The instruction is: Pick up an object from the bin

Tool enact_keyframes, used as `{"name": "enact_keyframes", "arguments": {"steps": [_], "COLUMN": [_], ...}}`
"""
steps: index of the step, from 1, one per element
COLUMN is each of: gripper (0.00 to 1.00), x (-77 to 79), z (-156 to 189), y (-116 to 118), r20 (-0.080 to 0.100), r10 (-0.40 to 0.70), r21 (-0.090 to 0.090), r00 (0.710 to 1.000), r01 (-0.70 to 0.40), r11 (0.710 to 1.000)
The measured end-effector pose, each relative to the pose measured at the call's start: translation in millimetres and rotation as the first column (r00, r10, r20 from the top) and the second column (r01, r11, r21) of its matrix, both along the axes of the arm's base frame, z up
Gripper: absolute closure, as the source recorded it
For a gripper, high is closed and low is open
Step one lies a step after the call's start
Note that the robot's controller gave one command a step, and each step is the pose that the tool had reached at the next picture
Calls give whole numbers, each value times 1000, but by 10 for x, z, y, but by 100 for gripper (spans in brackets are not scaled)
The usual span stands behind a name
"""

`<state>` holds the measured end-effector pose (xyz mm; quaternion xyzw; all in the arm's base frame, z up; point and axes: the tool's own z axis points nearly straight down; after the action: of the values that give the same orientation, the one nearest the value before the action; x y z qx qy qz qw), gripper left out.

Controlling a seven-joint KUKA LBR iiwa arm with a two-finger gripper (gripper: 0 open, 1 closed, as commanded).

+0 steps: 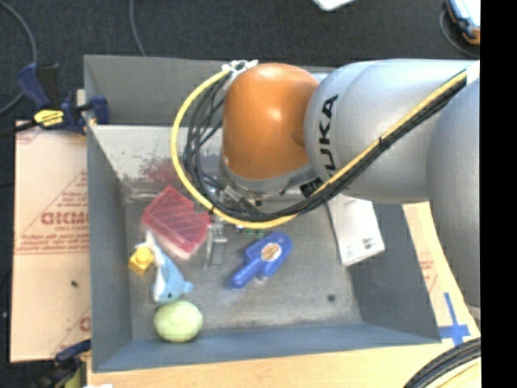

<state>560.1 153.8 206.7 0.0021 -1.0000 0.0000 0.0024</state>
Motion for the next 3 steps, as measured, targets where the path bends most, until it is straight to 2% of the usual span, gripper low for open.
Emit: {"name": "enact_keyframes", "arguments": {"steps": [1, 2, 3], "gripper": [0, 0, 0], "x": [17, 584, 29], "z": [47, -330, -606], "y": [-9, -622, -920], "r20": [8, 10, 8], "r10": [-5, 225, 38], "r21": [1, 0, 1], "r00": [1000, 974, 999], "r01": [5, -225, -38], "r11": [1000, 974, 999]}}
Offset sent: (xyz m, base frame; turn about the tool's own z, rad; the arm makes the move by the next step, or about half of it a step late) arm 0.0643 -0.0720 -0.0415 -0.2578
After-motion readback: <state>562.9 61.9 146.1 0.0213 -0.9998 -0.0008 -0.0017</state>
